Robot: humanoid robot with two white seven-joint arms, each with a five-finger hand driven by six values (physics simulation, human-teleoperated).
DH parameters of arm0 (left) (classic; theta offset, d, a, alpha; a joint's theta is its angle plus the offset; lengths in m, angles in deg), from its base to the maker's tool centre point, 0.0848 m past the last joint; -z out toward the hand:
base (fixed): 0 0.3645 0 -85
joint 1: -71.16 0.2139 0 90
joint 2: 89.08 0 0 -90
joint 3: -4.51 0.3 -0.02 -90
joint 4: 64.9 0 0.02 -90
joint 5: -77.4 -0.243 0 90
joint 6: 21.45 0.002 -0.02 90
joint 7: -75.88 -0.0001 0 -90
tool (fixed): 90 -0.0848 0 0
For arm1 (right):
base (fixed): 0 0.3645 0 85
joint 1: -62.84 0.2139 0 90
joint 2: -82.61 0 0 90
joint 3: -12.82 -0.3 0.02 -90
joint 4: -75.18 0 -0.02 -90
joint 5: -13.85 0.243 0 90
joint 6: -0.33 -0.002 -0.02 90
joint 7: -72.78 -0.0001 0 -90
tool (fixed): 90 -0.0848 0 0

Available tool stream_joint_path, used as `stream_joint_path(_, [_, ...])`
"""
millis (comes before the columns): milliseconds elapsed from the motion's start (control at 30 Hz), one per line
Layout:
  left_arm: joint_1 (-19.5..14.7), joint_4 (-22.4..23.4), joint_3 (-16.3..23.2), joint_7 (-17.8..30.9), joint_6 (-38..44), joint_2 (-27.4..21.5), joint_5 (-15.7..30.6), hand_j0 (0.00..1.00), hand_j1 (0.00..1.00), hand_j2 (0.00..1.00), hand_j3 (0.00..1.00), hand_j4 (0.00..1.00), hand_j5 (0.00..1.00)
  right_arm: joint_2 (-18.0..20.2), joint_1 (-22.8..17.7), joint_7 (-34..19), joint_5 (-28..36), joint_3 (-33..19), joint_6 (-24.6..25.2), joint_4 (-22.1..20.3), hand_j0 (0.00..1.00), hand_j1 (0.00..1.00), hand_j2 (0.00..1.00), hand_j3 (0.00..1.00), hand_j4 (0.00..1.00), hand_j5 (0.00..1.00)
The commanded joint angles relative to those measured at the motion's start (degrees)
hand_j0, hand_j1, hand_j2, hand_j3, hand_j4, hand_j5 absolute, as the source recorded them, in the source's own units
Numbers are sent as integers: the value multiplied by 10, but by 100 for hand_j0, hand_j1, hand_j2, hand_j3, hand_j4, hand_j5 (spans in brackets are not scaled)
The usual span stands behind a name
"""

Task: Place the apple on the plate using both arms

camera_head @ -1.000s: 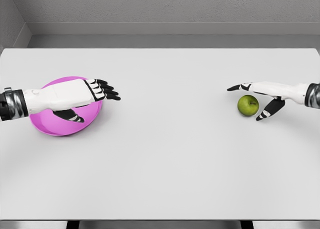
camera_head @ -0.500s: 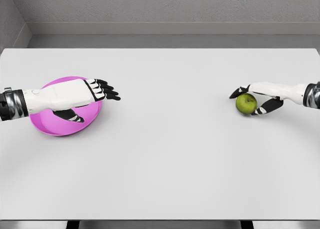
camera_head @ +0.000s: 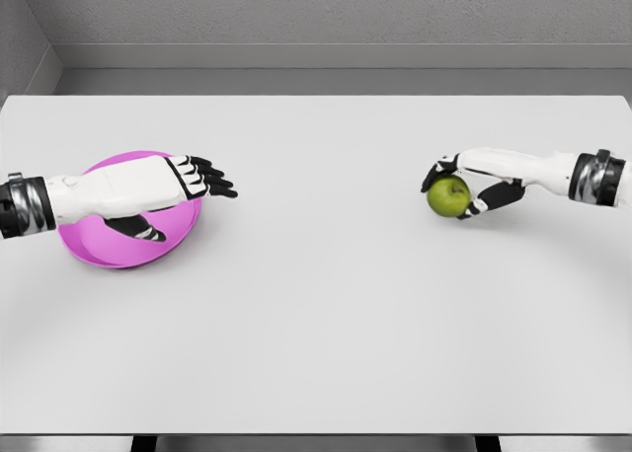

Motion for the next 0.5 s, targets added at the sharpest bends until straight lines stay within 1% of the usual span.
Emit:
stream_joint_path(0, [1,0,0,0,1,0,4,100,100,100,100,100,100,-40,13,0,22,23,1,-60,56,56,56,56,56,56])
stream_joint_path(67, [0,0,0,0,1,0,3,100,100,100,100,100,100,-86,27,0,21,48,1,-60,56,56,56,56,56,56])
stream_joint_path(167, [0,0,0,0,1,0,4,100,100,100,100,100,100,-120,34,0,21,70,1,-58,56,56,56,56,56,56])
stream_joint_path(233, [0,0,0,0,1,0,4,100,100,100,100,100,100,-122,34,0,20,73,1,-55,56,56,56,56,56,56])
stream_joint_path(300, [0,0,0,0,1,0,3,100,100,100,100,100,100,-112,35,0,21,59,1,-52,56,56,56,56,56,56])
stream_joint_path(333, [0,0,0,0,1,0,4,100,100,100,100,100,100,-93,29,0,21,34,1,-51,69,69,69,69,69,69])
stream_joint_path(367, [0,0,0,0,1,0,4,100,100,100,100,100,100,-80,27,0,21,9,1,-46,100,100,100,100,100,100])
stream_joint_path(400, [0,0,0,0,1,0,3,100,100,100,100,100,100,-71,20,0,21,-20,1,-36,100,100,100,100,100,100])
stream_joint_path(433, [0,0,0,0,1,0,4,100,100,100,100,100,100,-55,6,0,21,-60,1,-25,100,100,100,100,100,100])
stream_joint_path(467, [0,0,0,0,1,0,4,100,100,100,100,100,100,-50,-2,0,20,-82,1,-21,100,100,100,100,100,100])
